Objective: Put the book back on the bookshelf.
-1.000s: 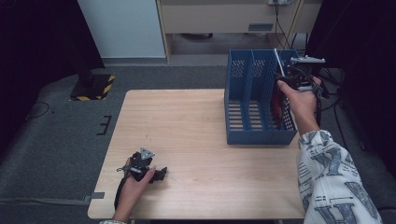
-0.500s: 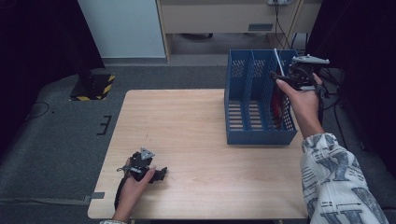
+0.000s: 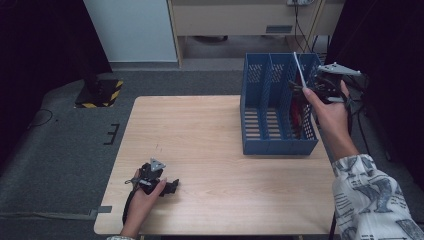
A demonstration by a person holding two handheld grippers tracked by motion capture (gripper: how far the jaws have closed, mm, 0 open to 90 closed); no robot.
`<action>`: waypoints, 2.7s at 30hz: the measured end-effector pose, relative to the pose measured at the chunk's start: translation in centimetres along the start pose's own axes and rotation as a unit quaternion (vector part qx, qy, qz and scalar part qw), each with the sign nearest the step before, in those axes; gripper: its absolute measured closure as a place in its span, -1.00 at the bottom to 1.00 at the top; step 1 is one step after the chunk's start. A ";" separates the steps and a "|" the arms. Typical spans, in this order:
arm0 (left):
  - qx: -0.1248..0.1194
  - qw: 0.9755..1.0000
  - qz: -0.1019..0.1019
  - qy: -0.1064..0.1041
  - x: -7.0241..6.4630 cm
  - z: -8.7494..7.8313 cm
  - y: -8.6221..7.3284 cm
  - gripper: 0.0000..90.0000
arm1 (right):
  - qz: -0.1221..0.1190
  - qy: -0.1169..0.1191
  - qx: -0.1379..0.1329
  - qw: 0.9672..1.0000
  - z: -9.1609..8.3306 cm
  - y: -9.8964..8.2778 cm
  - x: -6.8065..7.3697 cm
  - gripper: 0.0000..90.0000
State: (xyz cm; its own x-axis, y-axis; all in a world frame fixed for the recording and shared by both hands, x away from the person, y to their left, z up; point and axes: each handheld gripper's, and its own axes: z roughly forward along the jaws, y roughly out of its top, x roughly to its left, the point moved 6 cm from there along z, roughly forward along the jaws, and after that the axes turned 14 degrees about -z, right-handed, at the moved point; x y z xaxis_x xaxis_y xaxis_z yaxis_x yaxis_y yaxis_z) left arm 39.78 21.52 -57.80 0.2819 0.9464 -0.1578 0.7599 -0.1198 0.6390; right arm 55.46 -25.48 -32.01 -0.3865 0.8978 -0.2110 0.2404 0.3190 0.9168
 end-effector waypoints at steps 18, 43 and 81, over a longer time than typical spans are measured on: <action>-0.003 1.000 -0.002 0.001 0.0 0.1 0.0 -1.00 | -0.021 0.045 -0.007 0.999 -3.8 -1.3 1.7 -0.92; -0.005 1.000 -0.002 0.001 0.0 0.1 0.0 -1.00 | -0.024 0.084 0.026 0.996 -5.6 -8.7 5.3 -0.92; -0.005 1.000 0.000 -0.001 -0.1 0.1 0.0 -1.00 | -0.059 0.196 0.095 0.974 -4.5 -15.9 15.7 -0.86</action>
State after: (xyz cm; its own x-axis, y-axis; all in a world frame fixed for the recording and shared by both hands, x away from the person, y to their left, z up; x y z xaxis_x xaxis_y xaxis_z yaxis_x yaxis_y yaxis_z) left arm 39.77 21.44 -57.85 0.2822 0.9461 -0.1591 0.7543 -0.1164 0.6461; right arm 41.54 -17.81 -48.42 -0.7224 0.6789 -0.1312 0.3200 0.4964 0.8070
